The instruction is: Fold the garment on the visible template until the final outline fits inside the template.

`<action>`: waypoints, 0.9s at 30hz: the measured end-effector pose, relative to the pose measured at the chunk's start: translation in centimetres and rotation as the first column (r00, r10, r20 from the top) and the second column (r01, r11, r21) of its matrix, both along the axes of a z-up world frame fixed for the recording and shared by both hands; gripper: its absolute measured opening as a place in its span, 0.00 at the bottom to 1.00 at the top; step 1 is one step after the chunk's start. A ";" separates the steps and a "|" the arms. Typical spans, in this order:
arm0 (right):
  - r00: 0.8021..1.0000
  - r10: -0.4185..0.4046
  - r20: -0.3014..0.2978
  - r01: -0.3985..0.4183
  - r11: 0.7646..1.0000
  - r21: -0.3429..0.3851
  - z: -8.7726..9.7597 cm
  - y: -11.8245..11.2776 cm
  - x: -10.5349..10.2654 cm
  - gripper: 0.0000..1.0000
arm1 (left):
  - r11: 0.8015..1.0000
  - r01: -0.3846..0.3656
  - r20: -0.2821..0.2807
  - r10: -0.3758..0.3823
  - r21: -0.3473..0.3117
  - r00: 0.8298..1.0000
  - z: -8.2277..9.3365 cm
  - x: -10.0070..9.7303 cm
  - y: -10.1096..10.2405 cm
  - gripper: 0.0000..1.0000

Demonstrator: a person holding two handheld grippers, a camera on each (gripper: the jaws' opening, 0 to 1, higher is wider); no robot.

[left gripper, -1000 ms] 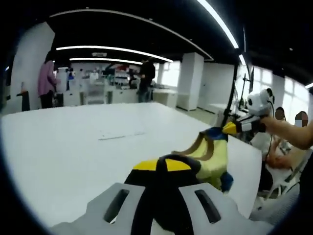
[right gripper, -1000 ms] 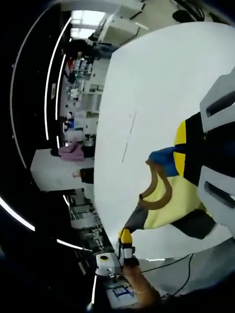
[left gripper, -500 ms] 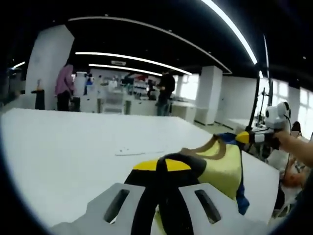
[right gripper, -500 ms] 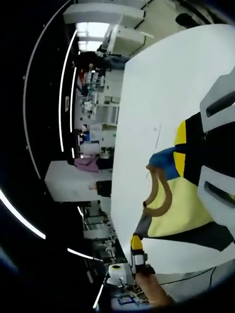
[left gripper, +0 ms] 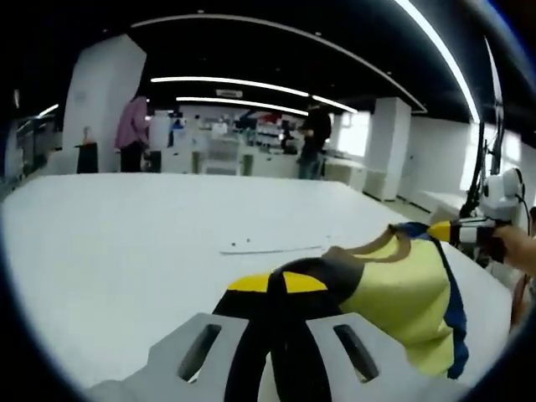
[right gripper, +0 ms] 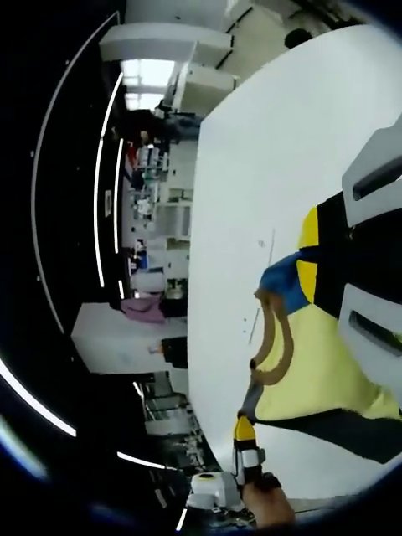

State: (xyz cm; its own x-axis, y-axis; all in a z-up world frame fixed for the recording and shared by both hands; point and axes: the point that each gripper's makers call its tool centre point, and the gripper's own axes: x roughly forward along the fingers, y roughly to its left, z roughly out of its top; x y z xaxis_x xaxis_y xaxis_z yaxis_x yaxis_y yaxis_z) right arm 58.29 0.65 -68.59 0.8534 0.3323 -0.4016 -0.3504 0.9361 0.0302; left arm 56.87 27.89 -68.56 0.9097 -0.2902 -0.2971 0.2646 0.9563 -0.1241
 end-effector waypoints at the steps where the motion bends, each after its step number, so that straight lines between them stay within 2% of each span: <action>1: 1.000 -0.010 -0.017 0.010 1.000 -0.002 -0.8 -0.2 0.5 0.00 | 1.000 0.007 -0.010 -0.007 0.017 1.000 -0.7 0.4 -0.1 0.00; 3: 0.998 -0.029 -0.057 0.030 0.999 0.018 -2.0 -0.4 1.0 0.00 | 0.999 0.017 -0.034 -0.016 0.033 0.999 -1.7 1.0 -0.3 0.00; 7: 0.995 -0.044 -0.090 0.047 0.999 0.027 -3.7 -0.7 2.0 0.00 | 0.995 0.041 -0.060 -0.035 0.088 0.998 -3.4 1.7 -0.4 0.00; 11: 0.989 -0.062 -0.132 0.066 0.997 0.029 -5.7 -1.0 2.8 0.00 | 0.994 0.053 -0.087 -0.044 0.096 0.995 -5.1 2.6 -0.5 0.00; 14: 0.983 -0.074 -0.170 0.081 0.996 0.031 -7.2 -1.2 3.0 0.00 | 0.985 0.082 -0.115 -0.065 0.149 0.991 -6.4 3.2 -0.7 0.01; 19: 0.977 -0.085 -0.195 0.093 0.995 0.032 -8.2 -1.6 3.3 0.00 | 0.983 0.093 -0.128 -0.073 0.158 0.989 -7.0 3.7 -0.9 0.01; 22: 0.976 -0.082 -0.203 0.090 0.995 0.033 -8.4 -1.5 3.4 0.00 | 0.978 0.099 -0.138 -0.074 0.185 0.988 -7.3 3.8 -0.7 0.02; 25: 0.974 -0.067 -0.215 0.074 0.997 0.026 -8.5 -1.3 3.1 0.00 | 0.981 0.087 -0.149 -0.061 0.174 0.987 -7.2 3.6 -0.2 0.05; 27: 0.975 -0.060 -0.214 0.068 0.997 0.029 -8.1 -1.3 2.8 0.06 | 0.982 0.081 -0.154 -0.055 0.169 0.987 -7.0 3.4 0.2 0.07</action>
State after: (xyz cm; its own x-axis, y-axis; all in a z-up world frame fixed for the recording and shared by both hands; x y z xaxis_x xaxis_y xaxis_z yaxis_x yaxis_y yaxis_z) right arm 61.11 -0.66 -76.72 0.7694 0.2975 -0.5653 -0.2719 0.9533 0.1317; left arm 60.22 28.05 -75.61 0.8320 -0.2815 -0.4780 0.3207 0.9472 0.0004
